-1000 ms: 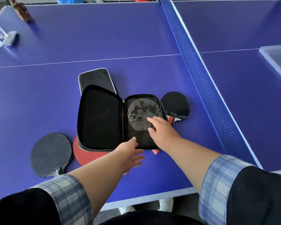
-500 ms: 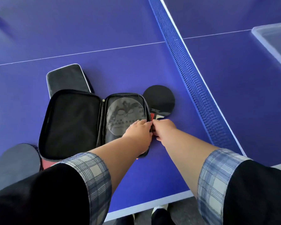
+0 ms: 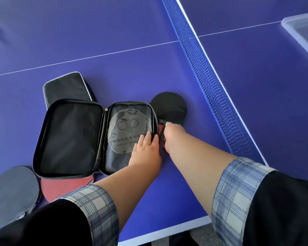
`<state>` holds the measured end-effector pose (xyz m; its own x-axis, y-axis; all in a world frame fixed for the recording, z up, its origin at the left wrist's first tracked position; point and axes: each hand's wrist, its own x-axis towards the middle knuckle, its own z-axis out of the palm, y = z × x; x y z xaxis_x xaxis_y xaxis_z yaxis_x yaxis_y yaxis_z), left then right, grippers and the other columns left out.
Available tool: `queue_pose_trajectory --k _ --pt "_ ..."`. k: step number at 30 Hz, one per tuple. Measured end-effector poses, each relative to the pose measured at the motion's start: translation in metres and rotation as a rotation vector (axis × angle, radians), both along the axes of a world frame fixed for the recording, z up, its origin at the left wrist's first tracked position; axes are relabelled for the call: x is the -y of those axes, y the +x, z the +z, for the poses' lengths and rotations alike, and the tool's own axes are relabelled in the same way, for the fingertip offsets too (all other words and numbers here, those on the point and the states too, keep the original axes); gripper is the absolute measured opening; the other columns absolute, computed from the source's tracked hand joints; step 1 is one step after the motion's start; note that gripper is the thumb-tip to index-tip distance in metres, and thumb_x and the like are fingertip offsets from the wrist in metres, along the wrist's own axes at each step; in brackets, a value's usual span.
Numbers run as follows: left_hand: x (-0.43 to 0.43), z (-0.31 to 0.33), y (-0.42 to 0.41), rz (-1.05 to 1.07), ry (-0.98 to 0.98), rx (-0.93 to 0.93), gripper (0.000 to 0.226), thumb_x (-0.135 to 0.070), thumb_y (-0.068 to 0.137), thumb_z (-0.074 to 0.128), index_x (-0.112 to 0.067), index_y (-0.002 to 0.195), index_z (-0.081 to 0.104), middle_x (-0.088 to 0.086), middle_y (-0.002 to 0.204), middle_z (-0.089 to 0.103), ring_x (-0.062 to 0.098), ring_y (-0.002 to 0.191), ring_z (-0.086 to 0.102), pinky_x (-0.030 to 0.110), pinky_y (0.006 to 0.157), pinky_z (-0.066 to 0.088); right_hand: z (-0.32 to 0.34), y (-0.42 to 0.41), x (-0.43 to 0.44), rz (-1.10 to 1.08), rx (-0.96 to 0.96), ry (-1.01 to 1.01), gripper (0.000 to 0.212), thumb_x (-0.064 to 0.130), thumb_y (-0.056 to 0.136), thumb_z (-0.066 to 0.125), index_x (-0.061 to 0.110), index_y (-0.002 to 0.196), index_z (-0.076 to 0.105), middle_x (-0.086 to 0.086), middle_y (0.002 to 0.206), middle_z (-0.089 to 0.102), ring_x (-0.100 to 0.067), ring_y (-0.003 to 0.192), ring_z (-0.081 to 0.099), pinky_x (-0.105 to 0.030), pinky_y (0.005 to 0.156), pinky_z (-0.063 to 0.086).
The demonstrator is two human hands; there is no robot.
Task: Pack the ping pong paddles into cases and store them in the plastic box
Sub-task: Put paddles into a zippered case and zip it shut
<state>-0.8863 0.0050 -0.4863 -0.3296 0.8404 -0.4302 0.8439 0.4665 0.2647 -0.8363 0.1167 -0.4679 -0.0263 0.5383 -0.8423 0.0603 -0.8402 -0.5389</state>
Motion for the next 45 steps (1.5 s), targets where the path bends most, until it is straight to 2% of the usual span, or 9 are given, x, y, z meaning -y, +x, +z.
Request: queue_pose_trajectory --k 4,7,9,15,29,37,40,42,45 --pt "-0.003 -0.008 -0.009 0.033 -0.057 -0.099 0.079 -0.019 0.096 0.047 -0.023 0.158 -0.002 0.000 0.167 -0.007 0.027 0.152 -0.007 0.053 0.119 0.008 -0.009 -0.001 -0.015 0.033 0.094 0.012 0.048 0.028 0.103 0.043 0.004 0.145 0.041 -0.017 0.148 0.049 -0.025 0.091 0.054 -0.031 0.059 0.046" --pt "-0.002 -0.014 -0.015 -0.004 -0.080 -0.115 0.071 -0.035 0.104 0.035 -0.023 0.157 -0.009 -0.002 0.167 -0.012 0.026 0.152 -0.011 0.059 0.117 0.006 -0.017 -0.005 -0.030 0.106 0.178 -0.051 0.063 0.037 0.100 0.051 0.003 0.150 0.032 -0.017 0.154 0.040 -0.034 0.131 0.049 -0.044 0.097 0.048" --pt "-0.003 -0.017 -0.019 0.008 -0.052 -0.099 0.068 -0.038 0.105 0.030 -0.020 0.157 -0.009 -0.002 0.167 -0.011 0.025 0.152 -0.012 0.058 0.118 0.005 -0.018 -0.012 -0.032 0.157 0.226 -0.094 0.071 0.036 0.097 0.059 0.004 0.151 0.026 -0.016 0.154 0.037 -0.036 0.137 0.043 -0.044 0.096 0.044" --pt "-0.009 -0.010 -0.029 0.030 0.037 0.028 0.076 -0.056 0.100 0.030 -0.019 0.159 0.000 0.004 0.167 -0.006 0.024 0.153 -0.009 0.047 0.122 0.004 -0.025 -0.009 -0.010 0.432 0.790 0.176 0.060 0.037 0.076 0.081 0.011 0.125 0.058 -0.012 0.128 0.057 -0.035 0.104 0.064 -0.038 0.078 0.053" --pt "0.088 -0.012 -0.100 -0.149 -0.050 -0.147 0.081 -0.079 0.086 0.027 -0.045 0.154 -0.001 -0.002 0.167 -0.011 0.030 0.151 -0.013 0.068 0.114 -0.005 0.025 -0.001 0.050 0.302 0.404 0.478 0.007 0.021 0.075 0.054 0.014 0.076 0.053 -0.009 0.061 0.060 -0.022 0.050 0.055 -0.029 0.049 0.038" --pt "0.050 -0.006 -0.051 0.081 0.000 0.054 0.073 -0.052 0.098 0.042 -0.037 0.157 0.001 0.003 0.167 -0.011 0.032 0.151 -0.013 0.066 0.114 -0.002 0.058 -0.054 0.084 0.499 0.346 0.646 0.012 0.028 0.081 0.061 0.018 0.075 0.063 0.001 0.062 0.064 -0.019 0.060 0.061 -0.028 0.053 0.041" --pt "0.056 0.010 -0.064 0.205 0.140 0.137 0.067 -0.026 0.087 0.058 -0.031 0.149 0.032 0.000 0.156 0.031 0.030 0.148 0.022 0.055 0.118 0.022 0.058 -0.075 0.096 0.597 0.301 0.648 0.012 0.024 0.086 0.062 0.016 0.077 0.061 0.006 0.060 0.061 -0.012 0.053 0.055 -0.023 0.048 0.036" --pt "0.069 0.024 -0.090 0.559 0.358 0.333 0.030 -0.025 0.087 0.049 -0.034 0.114 0.057 -0.012 0.116 0.059 0.019 0.114 0.056 0.041 0.095 0.048 0.054 -0.090 0.109 0.649 0.277 0.623 0.011 0.023 0.088 0.062 0.012 0.086 0.062 0.003 0.068 0.063 -0.011 0.054 0.055 -0.017 0.043 0.035" --pt "0.095 0.043 -0.133 1.038 0.590 0.641 0.034 -0.031 0.092 0.036 -0.048 0.114 0.056 -0.025 0.089 0.066 0.005 0.077 0.062 0.028 0.072 0.049 0.044 -0.113 0.137 0.712 0.260 0.595 0.020 0.025 0.089 0.064 0.008 0.098 0.060 -0.002 0.079 0.062 -0.018 0.064 0.054 -0.025 0.053 0.038"
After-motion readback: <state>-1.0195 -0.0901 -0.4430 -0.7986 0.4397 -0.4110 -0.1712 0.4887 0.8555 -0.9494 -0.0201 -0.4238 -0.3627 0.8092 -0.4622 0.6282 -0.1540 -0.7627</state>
